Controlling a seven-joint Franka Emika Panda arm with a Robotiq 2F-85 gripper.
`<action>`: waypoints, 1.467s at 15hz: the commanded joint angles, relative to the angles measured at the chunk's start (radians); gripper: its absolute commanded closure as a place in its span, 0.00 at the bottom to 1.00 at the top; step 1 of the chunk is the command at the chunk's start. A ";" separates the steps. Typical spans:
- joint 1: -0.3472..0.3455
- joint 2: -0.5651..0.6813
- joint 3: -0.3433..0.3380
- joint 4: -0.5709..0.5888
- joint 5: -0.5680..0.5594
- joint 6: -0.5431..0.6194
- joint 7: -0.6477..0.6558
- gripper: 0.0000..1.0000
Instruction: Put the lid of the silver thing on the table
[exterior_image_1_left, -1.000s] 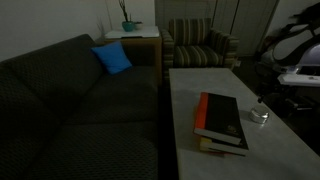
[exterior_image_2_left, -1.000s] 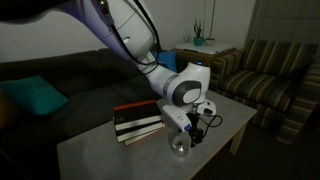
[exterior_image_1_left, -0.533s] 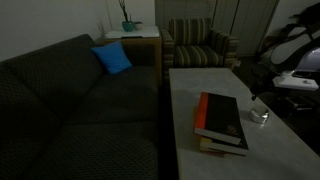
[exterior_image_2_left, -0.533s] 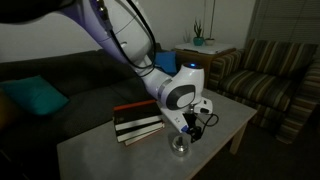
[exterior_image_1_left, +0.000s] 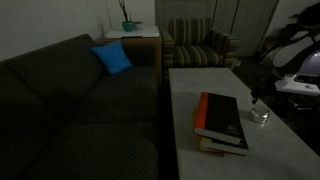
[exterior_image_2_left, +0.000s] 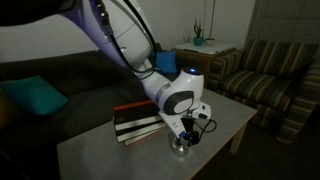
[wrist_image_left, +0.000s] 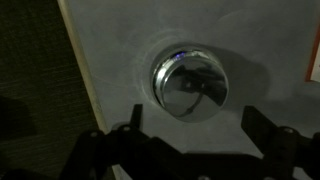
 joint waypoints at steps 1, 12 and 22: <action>-0.019 0.000 0.023 -0.021 0.022 0.006 -0.063 0.00; 0.001 0.001 0.007 -0.030 0.015 -0.023 -0.081 0.00; -0.005 -0.001 0.021 -0.032 0.014 -0.014 -0.104 0.00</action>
